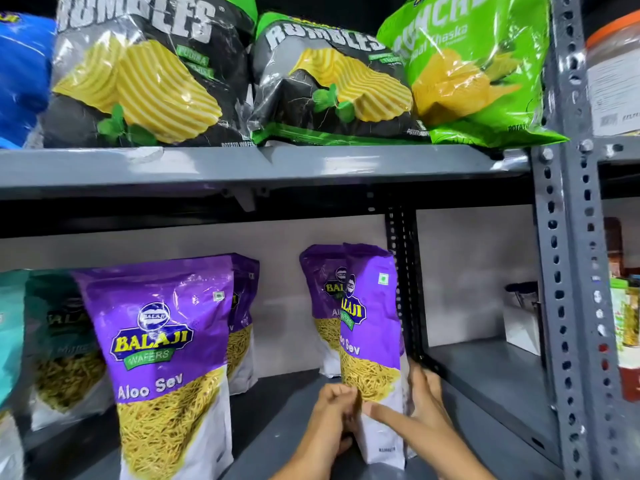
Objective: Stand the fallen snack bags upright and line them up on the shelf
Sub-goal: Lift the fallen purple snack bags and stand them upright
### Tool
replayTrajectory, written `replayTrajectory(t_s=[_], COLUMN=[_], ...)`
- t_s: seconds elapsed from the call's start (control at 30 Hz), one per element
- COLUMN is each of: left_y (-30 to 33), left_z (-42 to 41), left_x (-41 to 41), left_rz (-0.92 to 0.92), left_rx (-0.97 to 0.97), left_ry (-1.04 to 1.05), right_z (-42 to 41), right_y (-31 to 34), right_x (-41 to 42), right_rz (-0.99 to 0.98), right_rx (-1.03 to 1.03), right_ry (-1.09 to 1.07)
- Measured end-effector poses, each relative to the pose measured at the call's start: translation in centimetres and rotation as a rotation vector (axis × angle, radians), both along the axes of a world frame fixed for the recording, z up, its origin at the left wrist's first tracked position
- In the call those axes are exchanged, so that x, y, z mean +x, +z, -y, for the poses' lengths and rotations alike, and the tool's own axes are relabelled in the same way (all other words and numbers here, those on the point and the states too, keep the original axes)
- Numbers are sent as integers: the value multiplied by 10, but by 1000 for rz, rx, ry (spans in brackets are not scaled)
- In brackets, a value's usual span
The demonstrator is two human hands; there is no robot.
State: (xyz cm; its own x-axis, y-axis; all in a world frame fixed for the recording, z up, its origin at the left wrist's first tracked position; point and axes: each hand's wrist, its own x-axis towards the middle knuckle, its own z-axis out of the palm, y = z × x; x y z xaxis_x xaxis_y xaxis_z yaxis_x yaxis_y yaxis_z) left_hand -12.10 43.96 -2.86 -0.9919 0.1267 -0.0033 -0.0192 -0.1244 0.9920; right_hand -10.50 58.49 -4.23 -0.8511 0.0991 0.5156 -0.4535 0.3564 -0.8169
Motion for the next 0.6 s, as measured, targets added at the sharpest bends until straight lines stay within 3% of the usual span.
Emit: replayTrajectory(t_s=[0.13,0.2,0.3,0.47,0.6], left_y=[-3,-2,-2,-9,-22], left_z=[6,13,21,29,26], left_x=[-3,-8,-15,-28,-34], left_rz=[-77,-134,-191,-178,-255], left_rx=[105,145,121,17,-87], left_ry=[113,191,197,-51,55], right_z=[-19,-29,-35,-35,-36], right_y=[-3,-6,-11,-14,-12], right_x=[-14,-21,-25,-27,-30], right_rz=[112,155,156,169,180], right_rx=[-291,-338,-273,-155,-80], right_ry=[242,335,283,118,43])
